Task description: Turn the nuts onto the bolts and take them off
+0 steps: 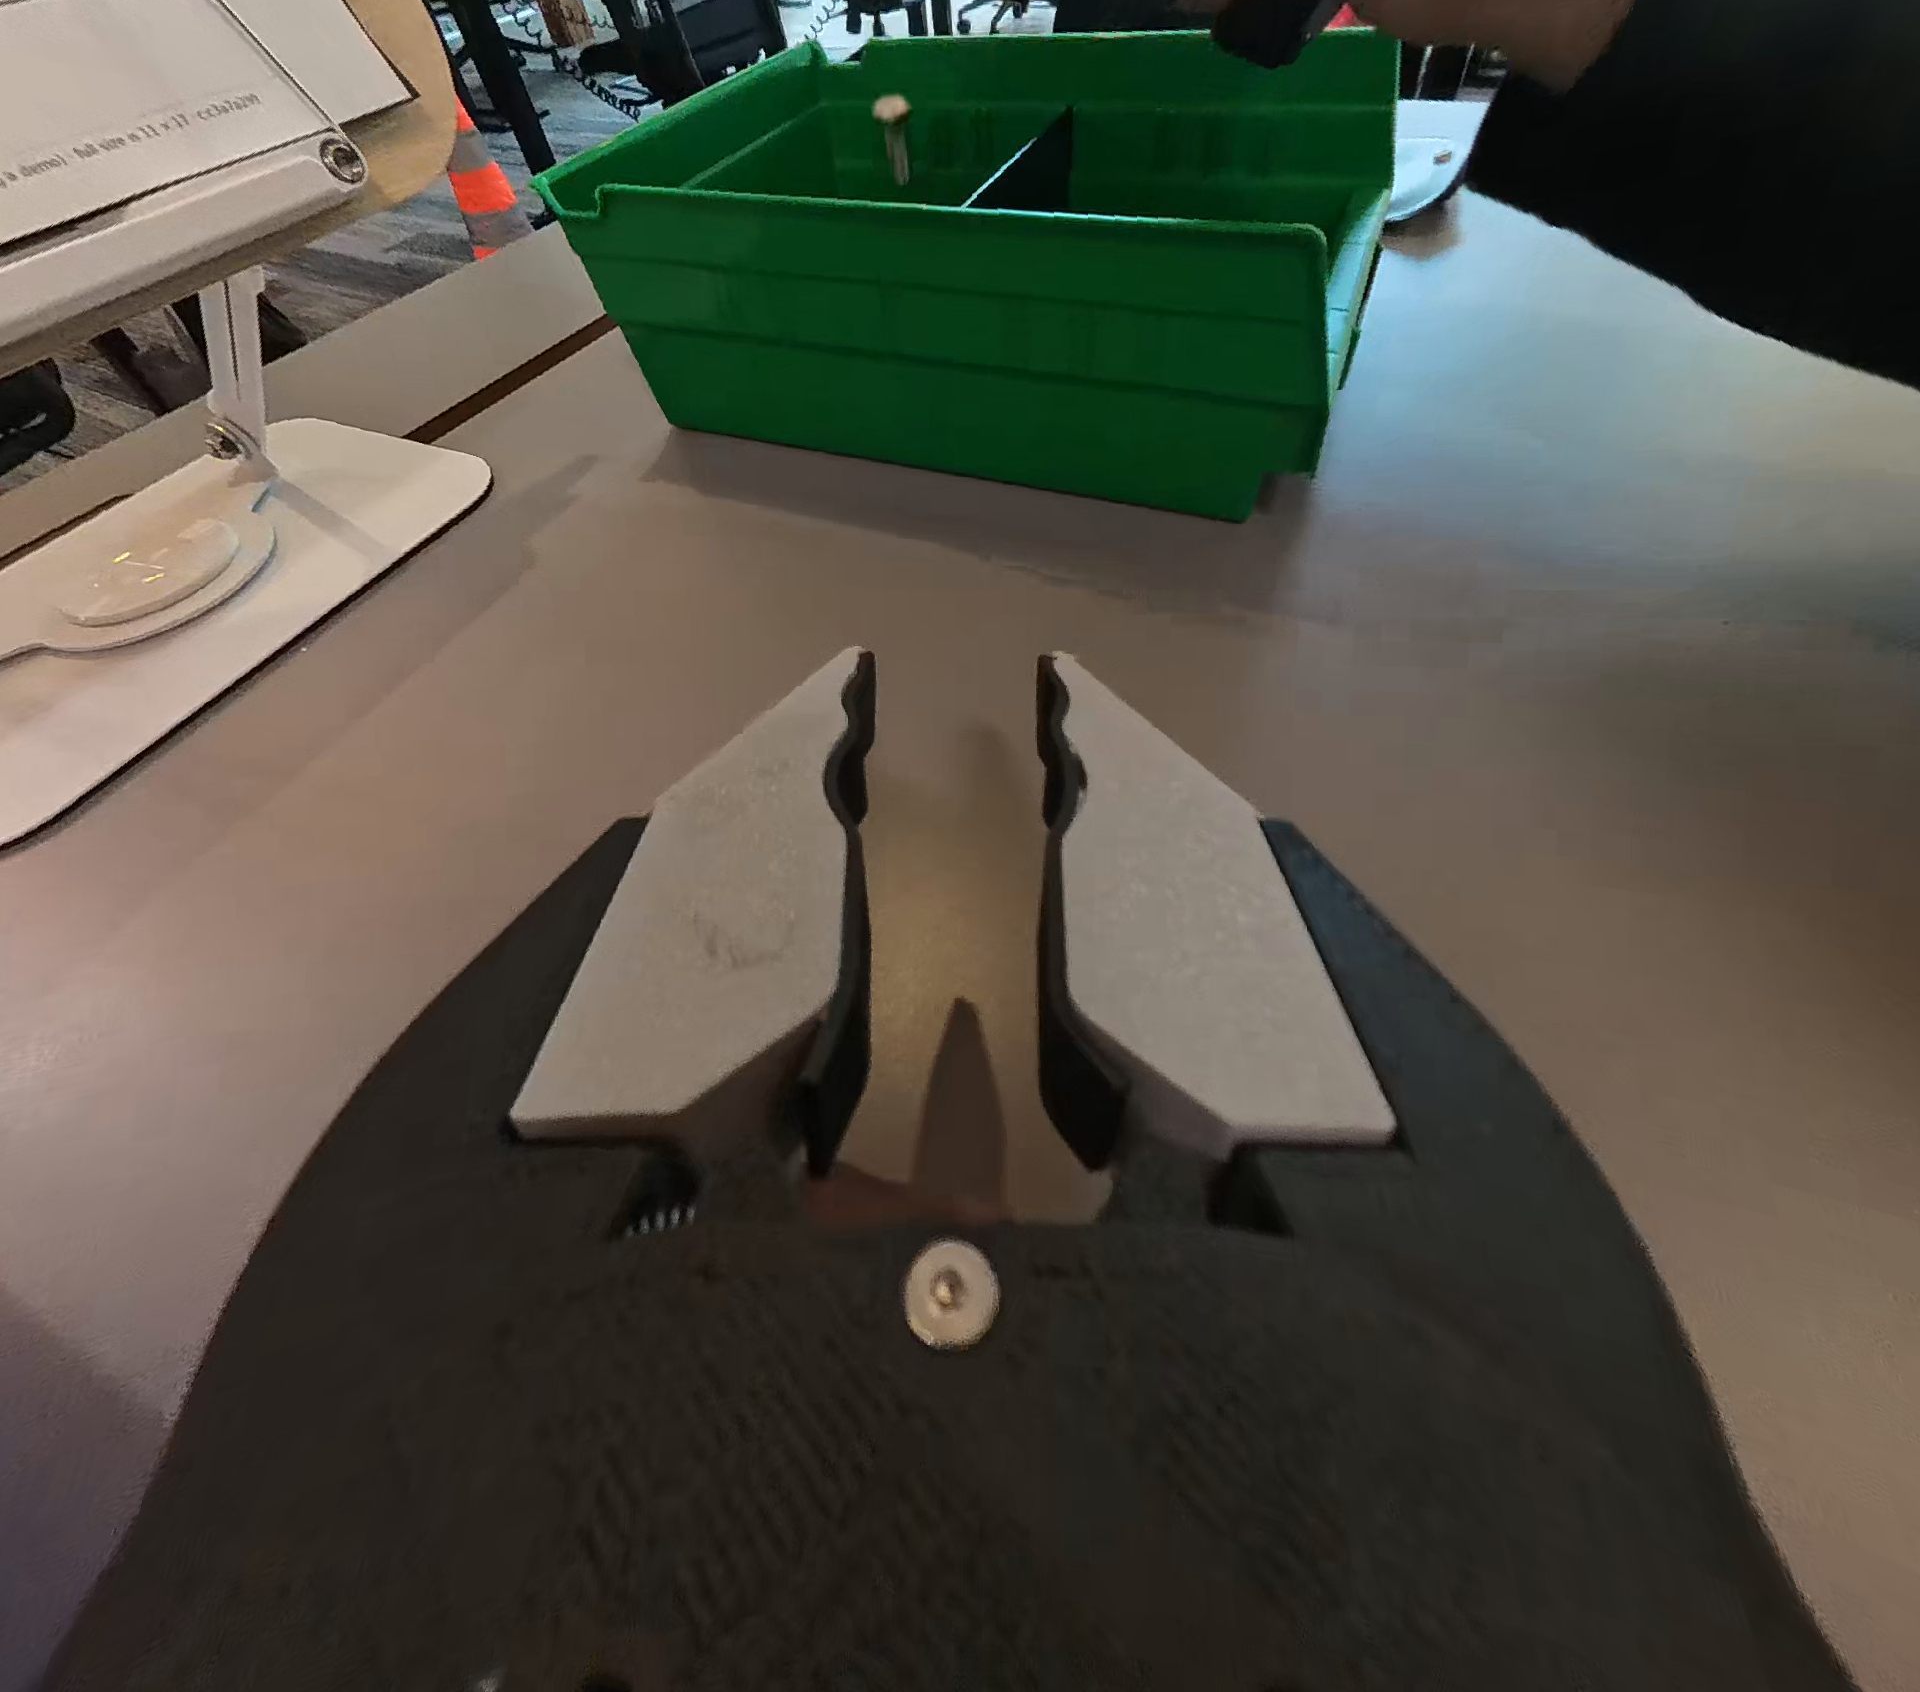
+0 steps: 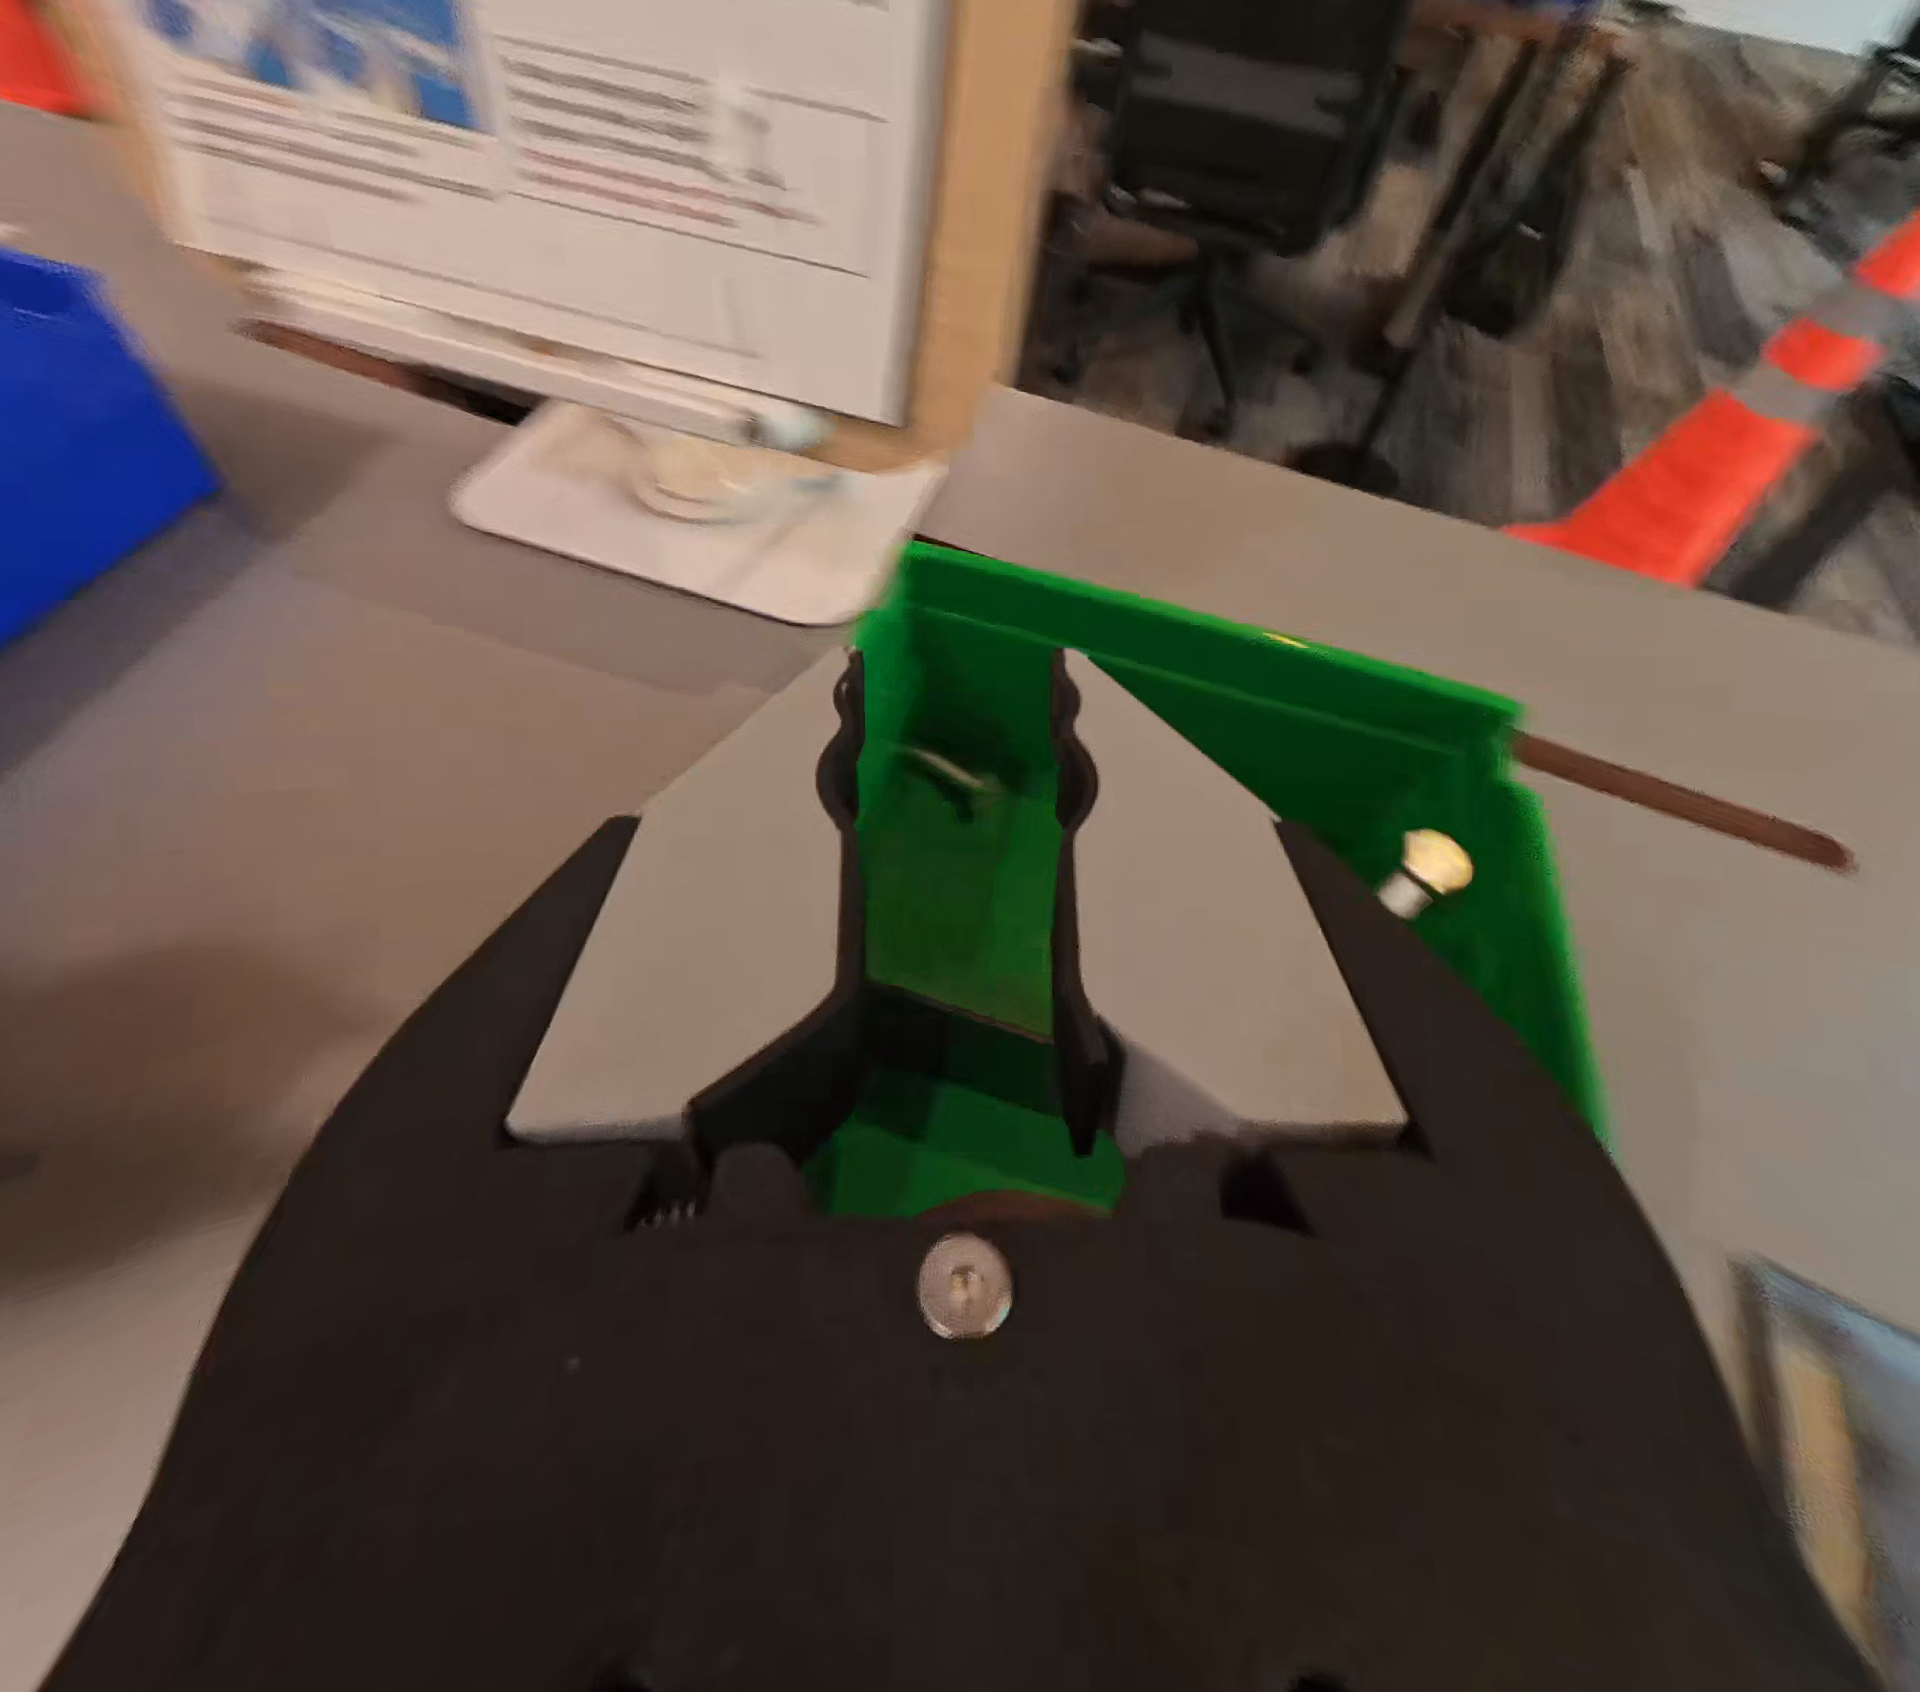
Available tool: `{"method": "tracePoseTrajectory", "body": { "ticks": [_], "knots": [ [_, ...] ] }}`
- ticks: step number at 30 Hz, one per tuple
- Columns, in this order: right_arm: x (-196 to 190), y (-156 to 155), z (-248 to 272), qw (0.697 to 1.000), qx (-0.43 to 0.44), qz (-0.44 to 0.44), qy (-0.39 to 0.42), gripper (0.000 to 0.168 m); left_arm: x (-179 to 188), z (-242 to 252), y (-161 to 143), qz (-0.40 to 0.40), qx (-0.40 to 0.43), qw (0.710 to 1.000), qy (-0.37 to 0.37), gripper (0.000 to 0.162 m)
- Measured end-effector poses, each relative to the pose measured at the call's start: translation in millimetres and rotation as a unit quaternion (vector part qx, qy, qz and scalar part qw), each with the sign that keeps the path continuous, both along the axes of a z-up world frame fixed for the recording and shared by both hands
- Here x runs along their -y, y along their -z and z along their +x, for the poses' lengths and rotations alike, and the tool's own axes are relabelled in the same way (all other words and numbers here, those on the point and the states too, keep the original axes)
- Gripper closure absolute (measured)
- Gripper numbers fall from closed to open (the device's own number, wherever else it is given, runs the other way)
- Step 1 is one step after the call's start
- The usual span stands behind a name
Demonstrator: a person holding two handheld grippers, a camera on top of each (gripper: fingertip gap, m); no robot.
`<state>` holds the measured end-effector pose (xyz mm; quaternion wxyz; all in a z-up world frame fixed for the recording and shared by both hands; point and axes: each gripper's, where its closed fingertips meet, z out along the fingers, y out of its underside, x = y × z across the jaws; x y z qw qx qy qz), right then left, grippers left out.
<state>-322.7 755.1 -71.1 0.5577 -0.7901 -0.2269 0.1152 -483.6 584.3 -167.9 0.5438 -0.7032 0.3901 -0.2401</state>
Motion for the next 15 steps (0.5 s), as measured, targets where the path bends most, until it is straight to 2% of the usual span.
{"method": "tracePoseTrajectory", "body": {
  "ticks": [3,6,12,15],
  "knots": [
    [45,-11,-73,0.993,-0.033,0.005,-0.110,0.129,0,2,4,-0.001,-0.006,1.000,0.002,0.133],
    [84,-2,-139,0.980,-0.053,0.013,-0.189,0.128,-3,-1,5,0.006,-0.013,1.000,-0.008,0.133],
    [98,40,-199,0.971,-0.109,0.014,-0.214,0.128,-5,-8,-6,-0.003,0.028,1.000,-0.012,0.134],
    [104,60,-209,0.966,-0.107,0.018,-0.235,0.126,-5,-5,3,-0.041,0.024,0.999,-0.006,0.134]
  ]
}}
